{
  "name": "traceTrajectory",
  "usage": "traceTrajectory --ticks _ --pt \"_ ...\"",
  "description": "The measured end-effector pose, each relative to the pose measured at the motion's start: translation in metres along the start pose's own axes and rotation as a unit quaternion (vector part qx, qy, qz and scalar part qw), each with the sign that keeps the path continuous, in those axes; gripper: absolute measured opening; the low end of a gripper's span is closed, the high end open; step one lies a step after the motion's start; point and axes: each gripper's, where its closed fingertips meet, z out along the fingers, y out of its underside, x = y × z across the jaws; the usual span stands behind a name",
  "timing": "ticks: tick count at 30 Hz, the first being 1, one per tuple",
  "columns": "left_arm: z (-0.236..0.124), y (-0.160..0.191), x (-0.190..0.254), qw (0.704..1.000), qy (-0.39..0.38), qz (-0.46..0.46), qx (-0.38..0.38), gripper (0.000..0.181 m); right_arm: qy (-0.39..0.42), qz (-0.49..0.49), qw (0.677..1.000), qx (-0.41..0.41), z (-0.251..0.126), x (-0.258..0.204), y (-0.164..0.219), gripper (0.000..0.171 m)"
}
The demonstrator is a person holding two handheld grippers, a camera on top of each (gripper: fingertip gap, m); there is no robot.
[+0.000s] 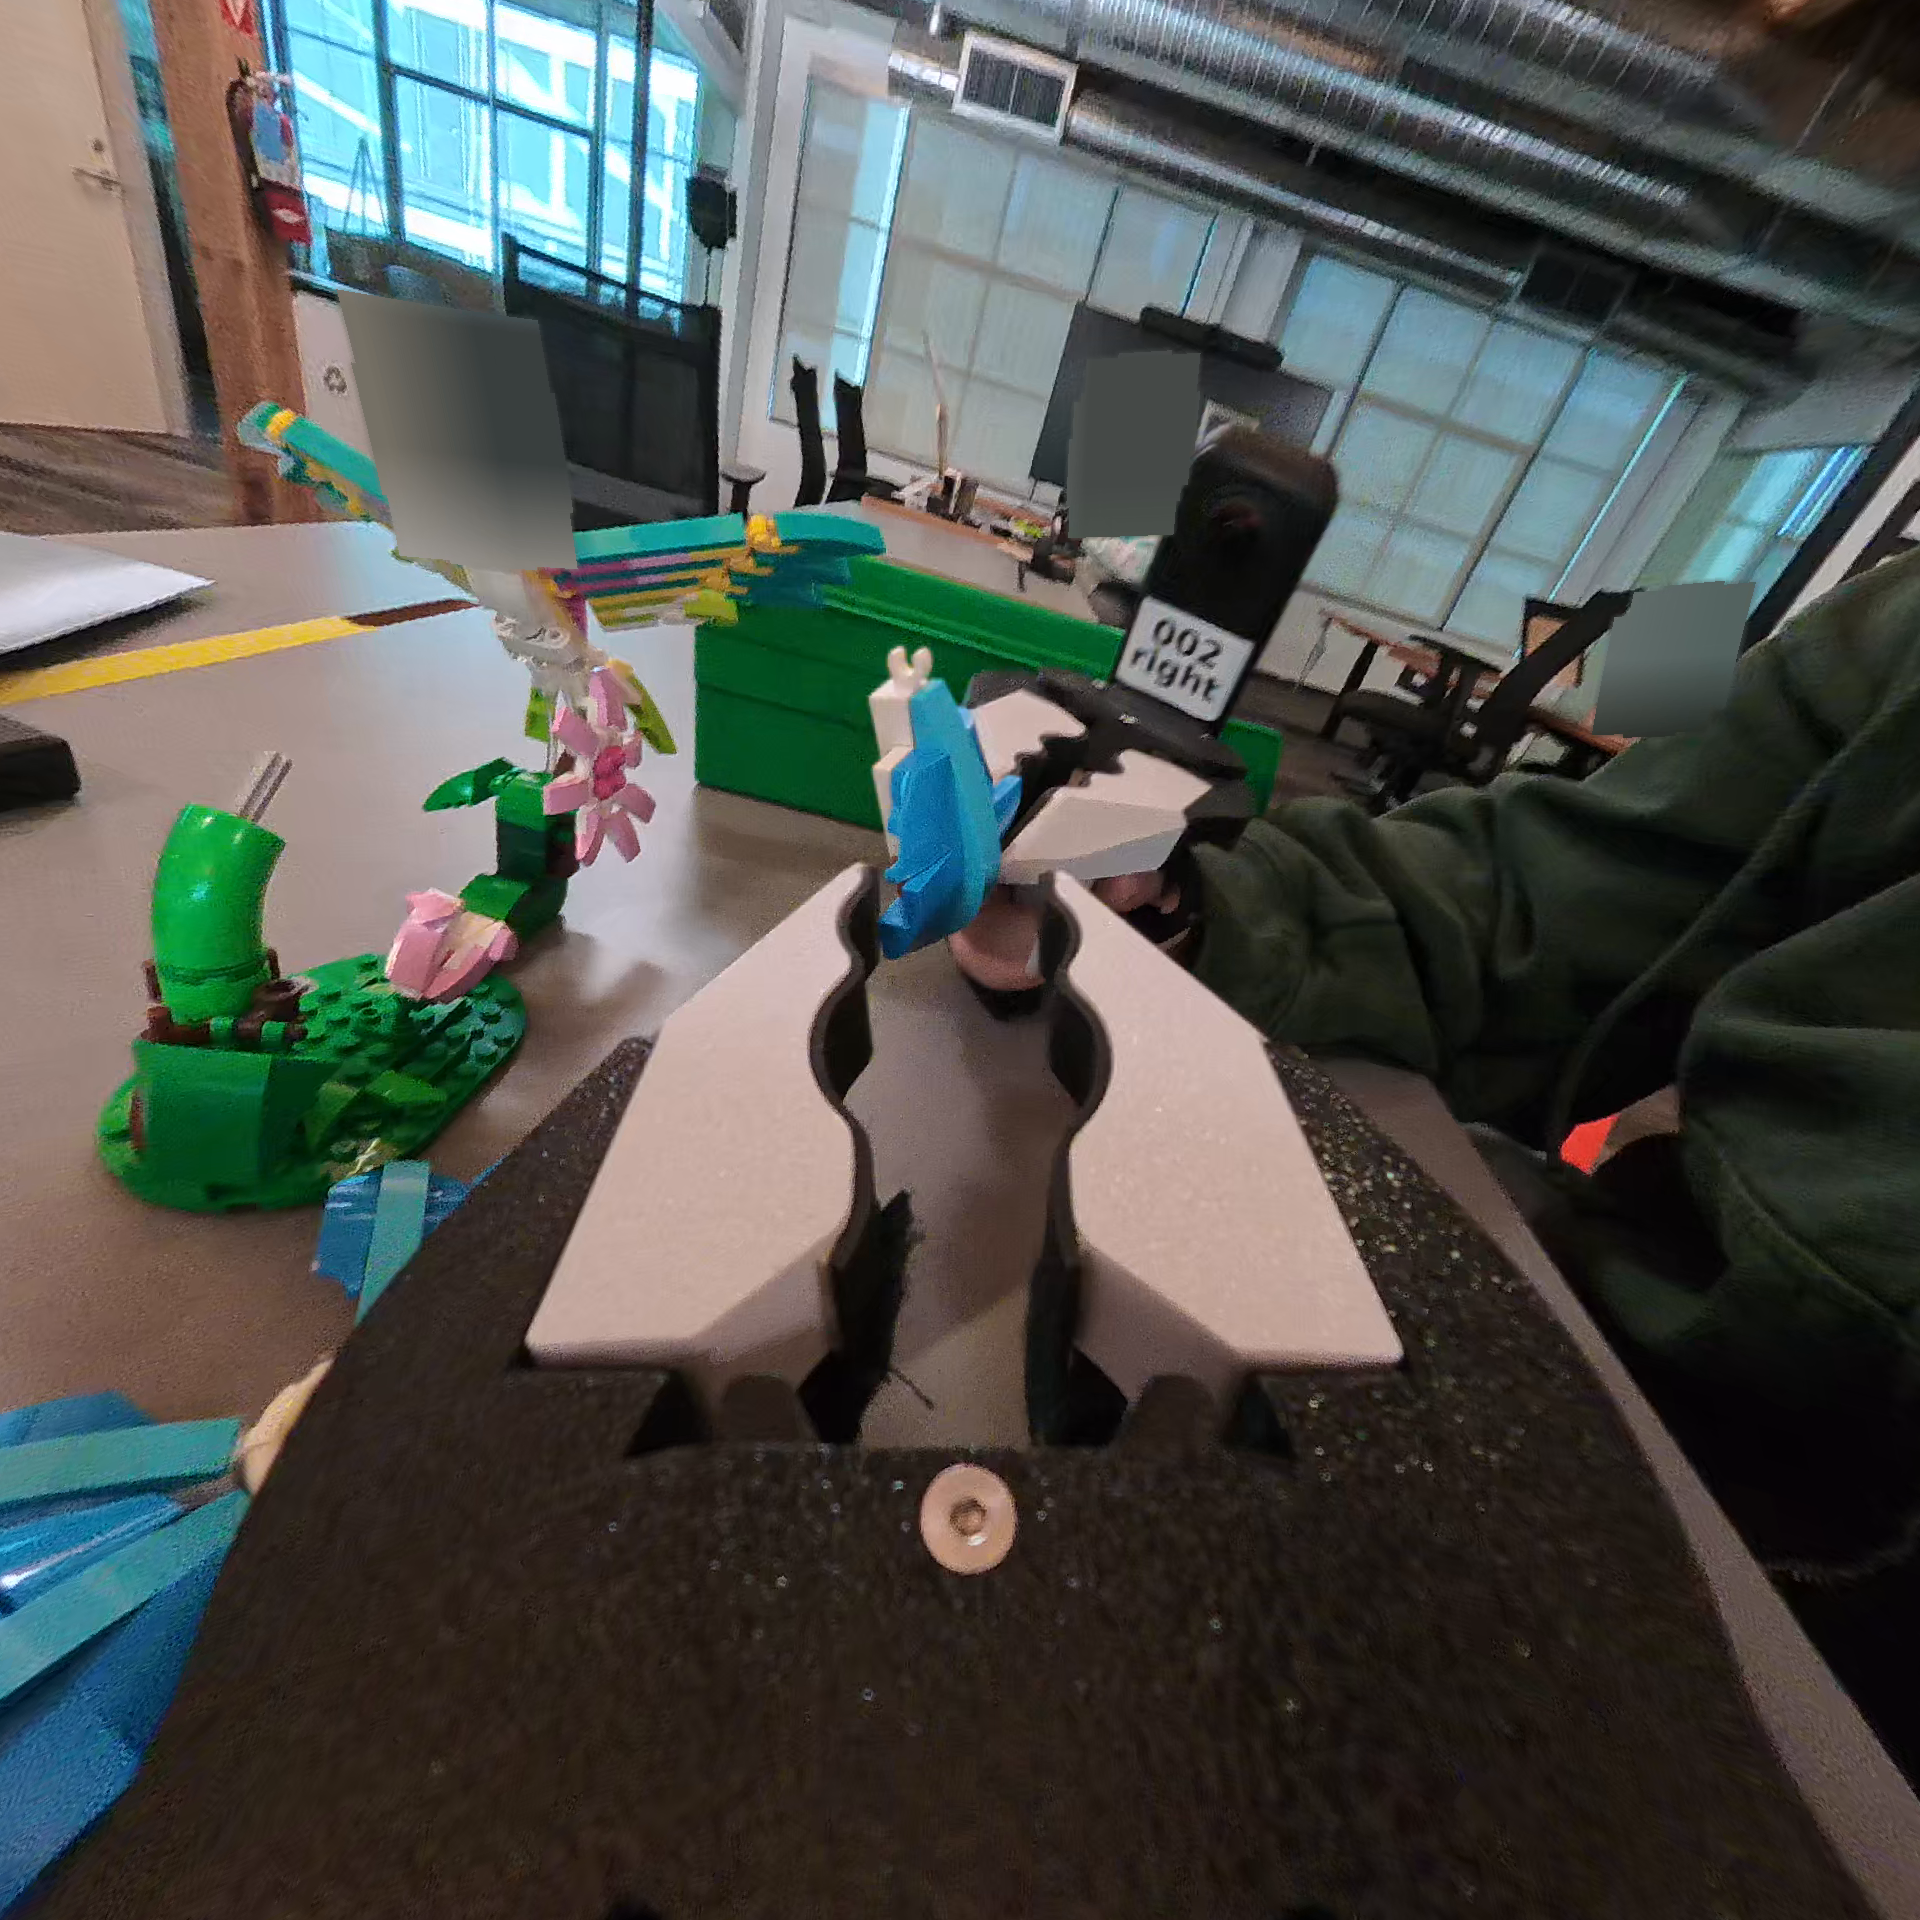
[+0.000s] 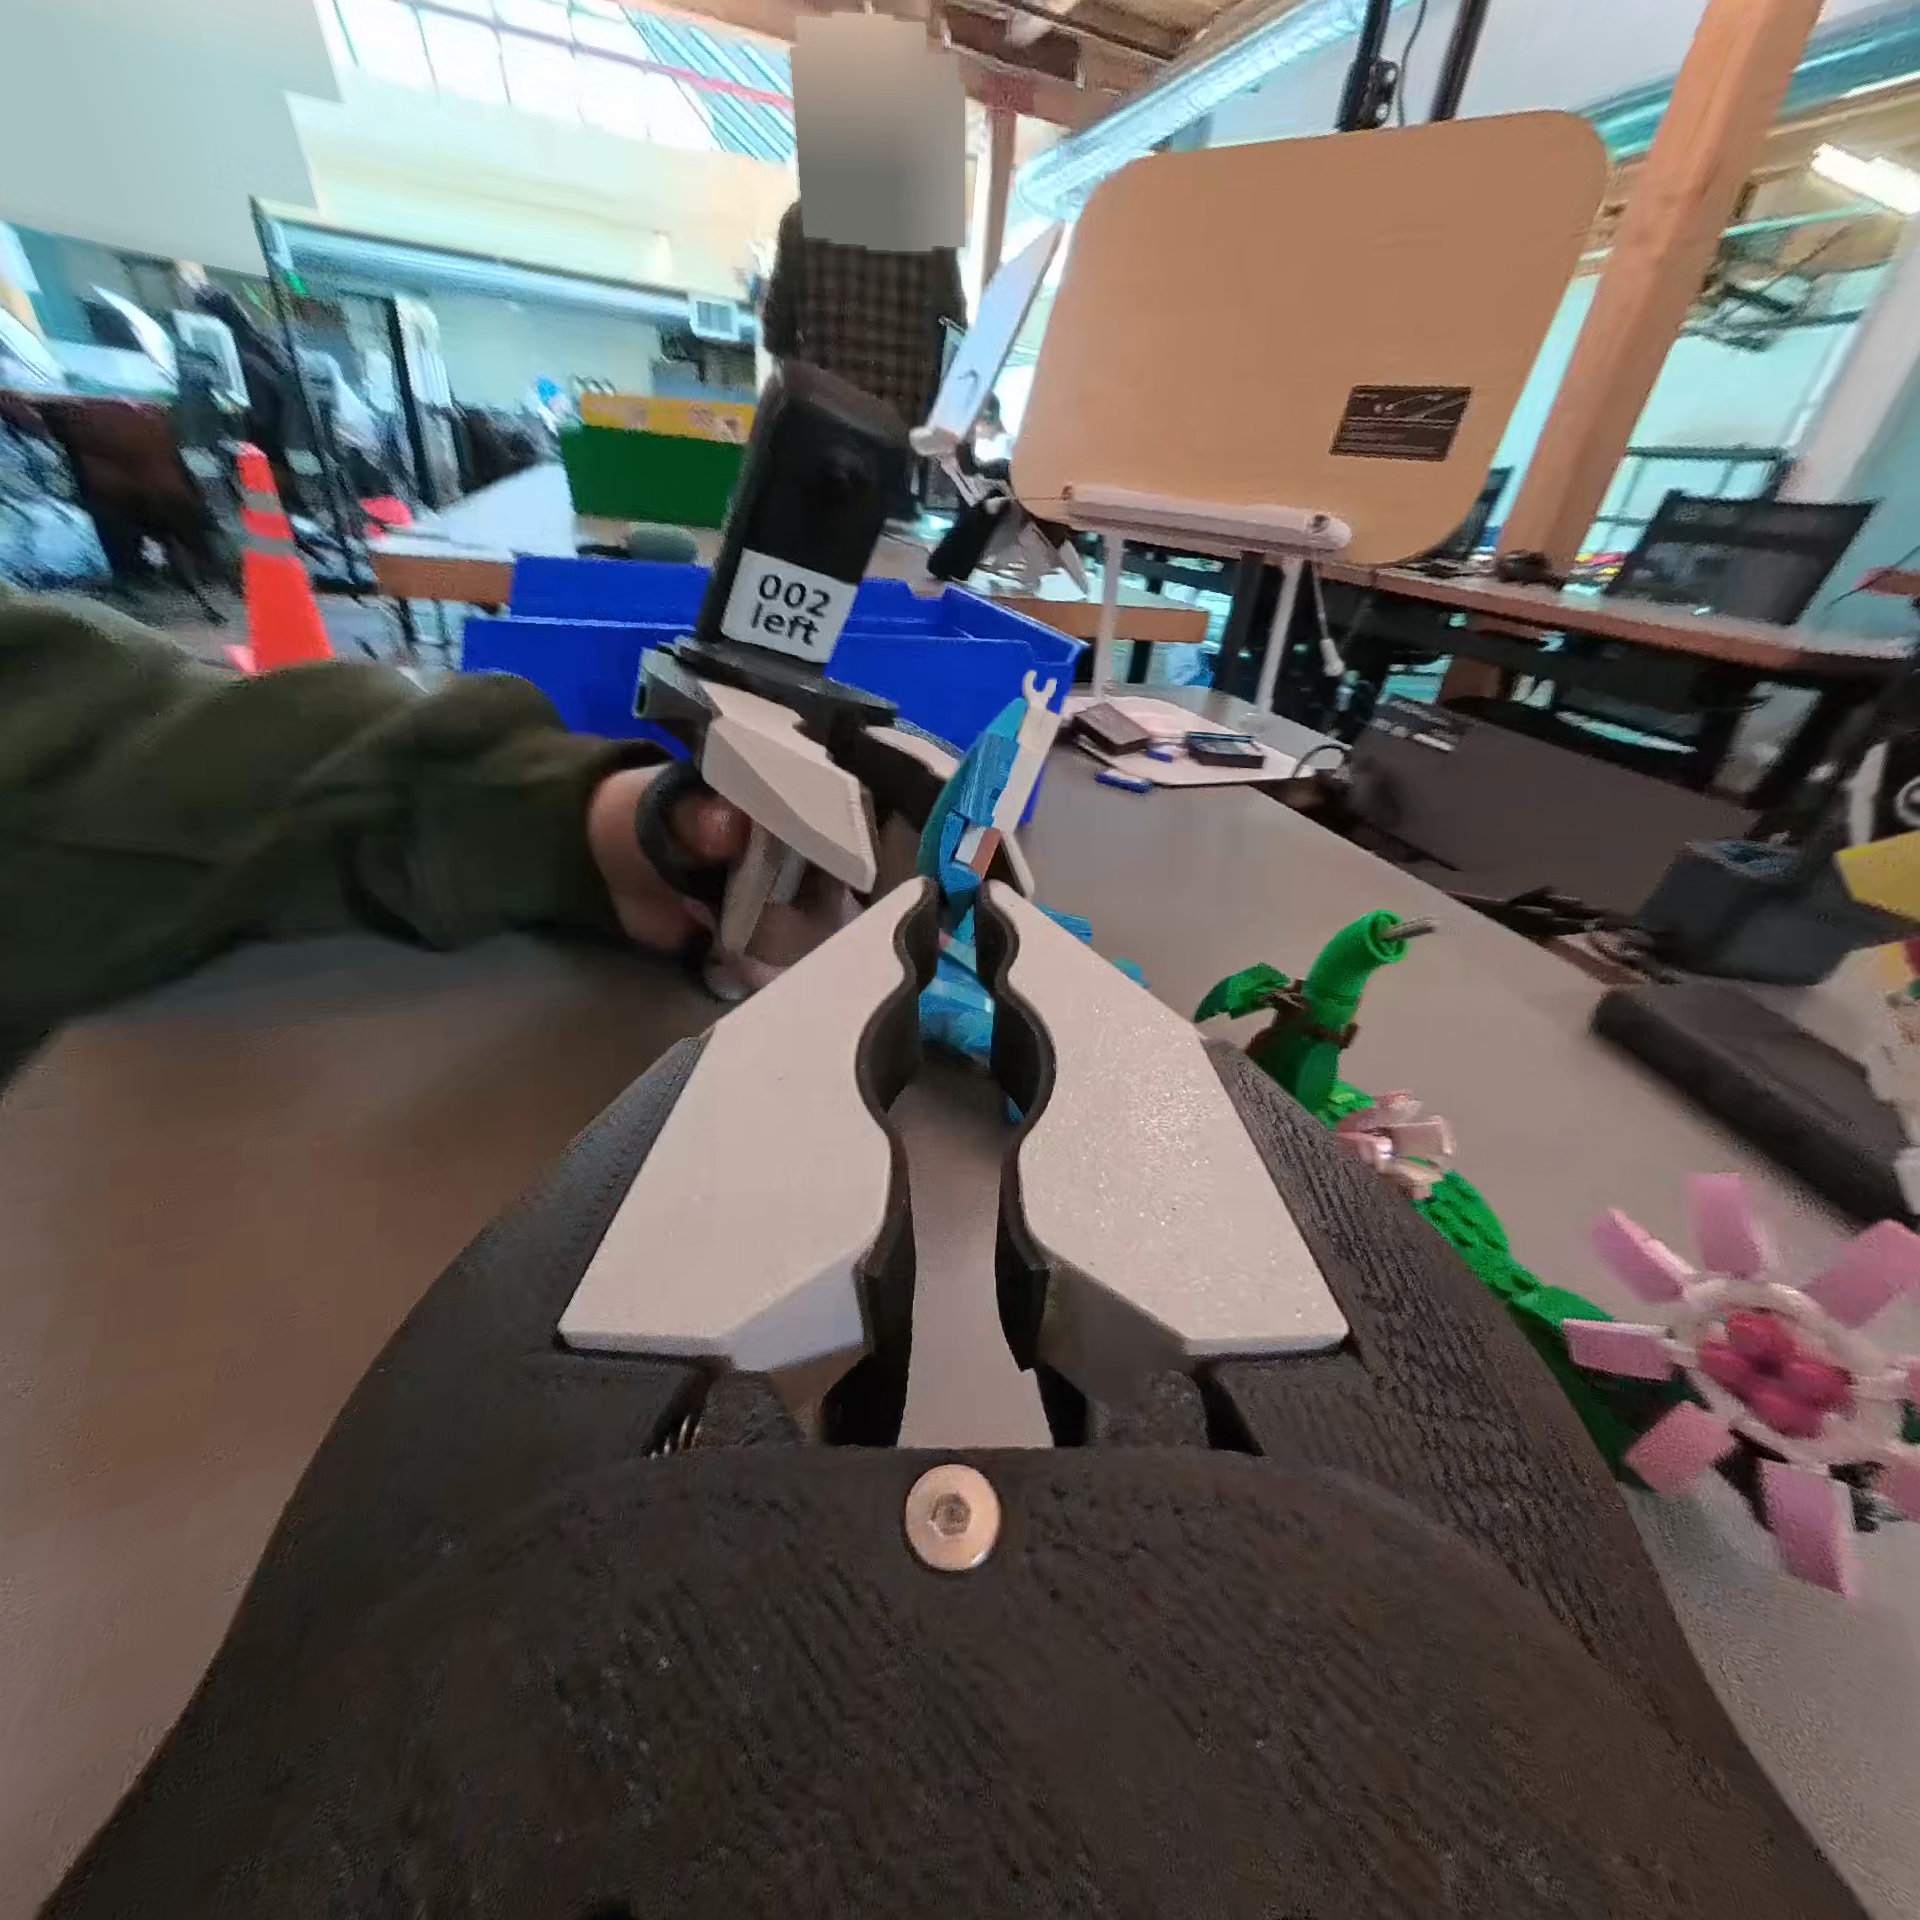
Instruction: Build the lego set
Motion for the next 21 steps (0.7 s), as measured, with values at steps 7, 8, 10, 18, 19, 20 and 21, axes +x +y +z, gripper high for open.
traceTrajectory --ticks 7,8,10,18,19,20,21 --pt "-0.003 -0.005 0.004 1.000 0.011 0.009 0.008 0.008 0.004 0.019 1.000 0.010 -0.001 0.004 -0.002 0.007" --pt "-0.002 -0.002 0.003 0.999 0.000 0.032 -0.010 0.008 0.004 0.021 1.000 0.011 -0.001 0.005 -0.002 0.009" --pt "-0.001 0.012 0.003 0.994 -0.019 0.091 -0.065 0.008 0.000 0.029 1.000 0.002 -0.001 0.005 0.000 0.018" --pt "0.002 0.038 0.013 0.980 0.003 0.131 -0.153 0.008 -0.096 0.061 0.992 -0.046 -0.003 -0.017 0.011 0.034" --pt "0.004 0.042 0.014 0.978 0.007 0.134 -0.162 0.008 -0.112 0.066 0.990 -0.050 -0.003 -0.023 0.012 0.026" --pt "0.005 0.046 0.016 0.976 0.013 0.137 -0.171 0.008 -0.119 0.068 0.989 -0.053 -0.003 -0.025 0.012 0.017" --pt "0.006 0.047 0.018 0.975 0.015 0.137 -0.171 0.008 -0.120 0.066 0.989 -0.055 -0.004 -0.025 0.013 0.013"
